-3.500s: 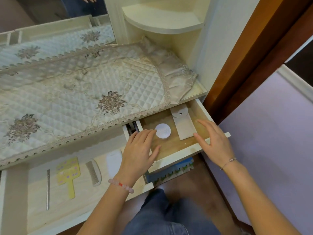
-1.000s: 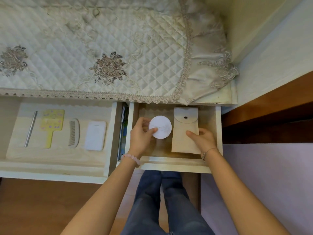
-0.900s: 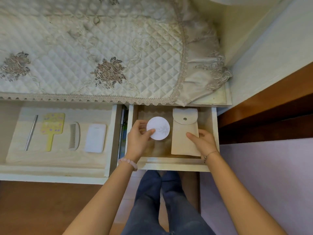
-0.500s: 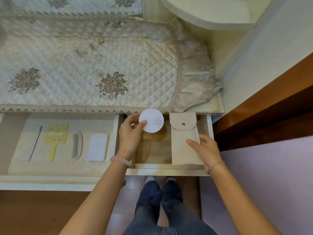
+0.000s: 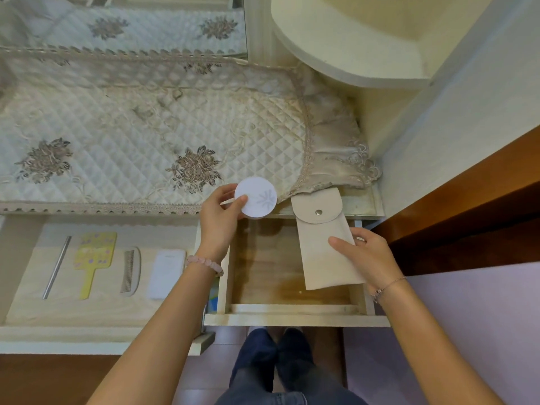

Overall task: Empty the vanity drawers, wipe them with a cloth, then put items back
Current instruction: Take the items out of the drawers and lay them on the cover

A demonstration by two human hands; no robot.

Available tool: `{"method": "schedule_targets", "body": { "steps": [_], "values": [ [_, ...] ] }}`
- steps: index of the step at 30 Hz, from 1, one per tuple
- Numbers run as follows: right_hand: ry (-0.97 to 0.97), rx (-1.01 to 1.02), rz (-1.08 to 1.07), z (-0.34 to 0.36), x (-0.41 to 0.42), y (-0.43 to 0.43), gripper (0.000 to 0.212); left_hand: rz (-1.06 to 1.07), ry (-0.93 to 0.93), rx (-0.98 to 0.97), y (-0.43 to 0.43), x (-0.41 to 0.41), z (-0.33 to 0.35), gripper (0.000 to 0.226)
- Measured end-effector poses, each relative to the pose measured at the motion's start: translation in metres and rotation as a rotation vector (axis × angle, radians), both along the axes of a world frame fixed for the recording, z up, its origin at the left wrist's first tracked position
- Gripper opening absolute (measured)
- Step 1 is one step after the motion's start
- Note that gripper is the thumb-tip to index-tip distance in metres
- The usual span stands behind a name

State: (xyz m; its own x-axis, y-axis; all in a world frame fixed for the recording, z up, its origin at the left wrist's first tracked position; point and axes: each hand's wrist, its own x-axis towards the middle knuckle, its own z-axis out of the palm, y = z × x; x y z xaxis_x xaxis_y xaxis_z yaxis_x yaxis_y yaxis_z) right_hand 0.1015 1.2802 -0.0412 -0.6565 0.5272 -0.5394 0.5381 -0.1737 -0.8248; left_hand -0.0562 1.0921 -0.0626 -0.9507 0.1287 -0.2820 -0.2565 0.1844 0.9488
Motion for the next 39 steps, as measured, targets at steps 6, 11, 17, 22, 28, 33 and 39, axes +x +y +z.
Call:
{"method": "schedule_targets", "body": {
  "steps": [6, 11, 17, 22, 28, 33, 39],
  "values": [
    [0.004, -0.009, -0.057, 0.000, 0.014, -0.002, 0.024, -0.016, -0.010, 0.023, 0.002, 0.009, -0.003, 0.024],
    [0.013, 0.011, -0.097, -0.001, 0.030, -0.004, 0.022, -0.036, -0.016, 0.017, 0.002, 0.021, -0.007, 0.023],
    [0.044, 0.000, -0.126, -0.001, 0.043, -0.009, 0.023, -0.046, -0.016, -0.006, 0.002, 0.033, -0.005, 0.024],
    [0.133, -0.025, -0.169, 0.001, 0.033, -0.010, 0.029, -0.034, -0.012, 0.049, 0.004, 0.034, -0.001, 0.023],
    [0.195, -0.029, -0.166, -0.003, -0.014, 0.004, 0.020, -0.002, -0.014, 0.062, 0.008, 0.013, -0.002, 0.023],
    [0.201, -0.028, -0.147, -0.015, -0.070, 0.020, 0.023, 0.024, -0.041, 0.037, 0.017, -0.016, -0.009, 0.021],
    [0.212, 0.019, -0.085, -0.035, -0.126, 0.036, 0.029, 0.052, -0.076, -0.055, 0.034, -0.051, -0.021, 0.024]
  ]
}}
